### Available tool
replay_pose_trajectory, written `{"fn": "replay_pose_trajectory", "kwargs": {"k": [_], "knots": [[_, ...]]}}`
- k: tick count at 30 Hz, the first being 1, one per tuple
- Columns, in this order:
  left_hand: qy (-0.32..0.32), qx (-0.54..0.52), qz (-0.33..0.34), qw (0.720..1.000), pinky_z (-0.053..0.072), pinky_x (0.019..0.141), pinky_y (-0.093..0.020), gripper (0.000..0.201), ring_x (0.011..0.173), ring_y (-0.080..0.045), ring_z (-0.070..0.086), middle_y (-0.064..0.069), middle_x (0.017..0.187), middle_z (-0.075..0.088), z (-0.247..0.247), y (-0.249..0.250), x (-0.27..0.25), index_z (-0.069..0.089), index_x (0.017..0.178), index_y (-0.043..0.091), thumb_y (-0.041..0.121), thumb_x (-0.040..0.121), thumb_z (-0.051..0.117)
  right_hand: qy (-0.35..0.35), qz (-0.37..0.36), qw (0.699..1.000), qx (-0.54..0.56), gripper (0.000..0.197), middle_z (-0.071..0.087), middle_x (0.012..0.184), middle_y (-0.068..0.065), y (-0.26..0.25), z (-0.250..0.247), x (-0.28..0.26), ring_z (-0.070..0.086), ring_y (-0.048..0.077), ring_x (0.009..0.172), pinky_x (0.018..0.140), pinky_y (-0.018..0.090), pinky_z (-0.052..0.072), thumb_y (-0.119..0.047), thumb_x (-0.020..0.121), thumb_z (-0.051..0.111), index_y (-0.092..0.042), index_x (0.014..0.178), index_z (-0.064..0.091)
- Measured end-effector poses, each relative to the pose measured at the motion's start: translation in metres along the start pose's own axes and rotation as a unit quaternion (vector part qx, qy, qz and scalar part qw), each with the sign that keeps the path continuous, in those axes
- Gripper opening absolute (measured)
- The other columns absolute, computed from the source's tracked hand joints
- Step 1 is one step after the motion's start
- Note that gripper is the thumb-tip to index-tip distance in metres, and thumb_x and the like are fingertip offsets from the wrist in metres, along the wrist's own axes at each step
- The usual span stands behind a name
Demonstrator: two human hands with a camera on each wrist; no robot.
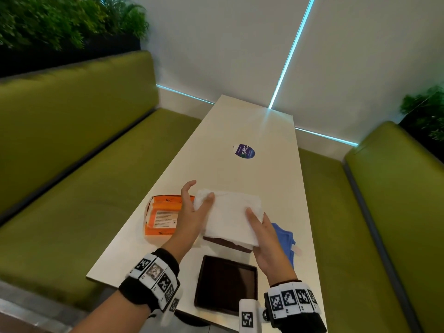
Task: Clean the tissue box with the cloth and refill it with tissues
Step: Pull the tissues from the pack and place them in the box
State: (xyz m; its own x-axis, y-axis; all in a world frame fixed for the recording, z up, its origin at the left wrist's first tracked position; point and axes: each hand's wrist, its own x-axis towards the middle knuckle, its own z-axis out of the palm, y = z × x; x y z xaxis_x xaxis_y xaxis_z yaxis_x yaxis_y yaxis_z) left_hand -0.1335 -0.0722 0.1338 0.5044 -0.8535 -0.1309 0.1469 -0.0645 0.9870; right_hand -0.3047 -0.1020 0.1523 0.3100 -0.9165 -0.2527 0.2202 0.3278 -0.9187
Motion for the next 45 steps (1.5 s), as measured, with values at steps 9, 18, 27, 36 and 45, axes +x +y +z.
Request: {"fn": "replay_pose_trajectory", "kwargs": {"k": [9,18,27,36,45], "knots": [[-0.018,-0.207,-0.119,0.971,0.05,0.097,-0.044,0.066,0.118,-0.026,0.059,-0.005,0.131,0.058,0.006,0.002,0.002,0.032,0.141,0.041,0.06,0.085,0.06,0.084,-0.011,0.993,0.078,0.04,0.061,0.13,0.003,0.012,-0.001,0.01,0.059,0.025,0.118,0.099,0.059,0.046,-0.027,0.093,0.06,-0.027,0.131,0.046],[0.054,-0.272,-0.107,0.955,0.055,0.087,-0.048,0.102,0.115,-0.027,0.058,-0.001,0.134,0.049,0.018,-0.011,-0.007,0.015,0.142,0.049,0.024,0.07,0.084,-0.016,0.056,0.994,0.097,0.053,0.059,0.132,0.017,0.018,0.005,0.001,0.054,0.036,0.123,0.098,0.052,0.045,-0.007,0.081,0.064,-0.009,0.132,0.051],[-0.009,-0.143,-0.109,0.984,0.054,0.092,-0.055,0.105,0.114,-0.03,0.058,-0.004,0.134,0.048,0.002,-0.011,-0.001,0.026,0.136,0.051,0.037,0.057,0.093,-0.136,0.081,0.978,-0.139,0.057,0.067,0.123,0.002,-0.002,-0.001,-0.006,0.065,0.016,0.112,0.087,0.032,0.055,-0.03,0.082,0.074,-0.017,0.132,0.049],[-0.064,-0.071,-0.106,0.99,0.055,0.083,-0.038,0.083,0.104,-0.015,0.053,0.005,0.123,0.044,0.018,-0.008,-0.016,0.028,0.14,0.043,0.034,0.077,0.08,0.066,-0.007,0.973,-0.22,0.041,0.061,0.114,-0.008,0.01,0.024,0.004,0.057,0.015,0.112,0.101,0.037,0.047,-0.053,0.099,0.031,-0.03,0.124,0.055],[0.095,-0.172,-0.122,0.973,0.056,0.091,-0.05,0.069,0.107,-0.028,0.064,-0.005,0.121,0.063,0.014,-0.013,0.0,0.05,0.123,0.029,0.033,0.066,0.089,-0.062,0.075,0.955,-0.282,0.074,0.067,0.117,-0.004,0.024,0.008,0.002,0.064,0.017,0.107,0.093,0.038,0.054,-0.064,0.07,0.072,-0.021,0.128,0.053]]}}
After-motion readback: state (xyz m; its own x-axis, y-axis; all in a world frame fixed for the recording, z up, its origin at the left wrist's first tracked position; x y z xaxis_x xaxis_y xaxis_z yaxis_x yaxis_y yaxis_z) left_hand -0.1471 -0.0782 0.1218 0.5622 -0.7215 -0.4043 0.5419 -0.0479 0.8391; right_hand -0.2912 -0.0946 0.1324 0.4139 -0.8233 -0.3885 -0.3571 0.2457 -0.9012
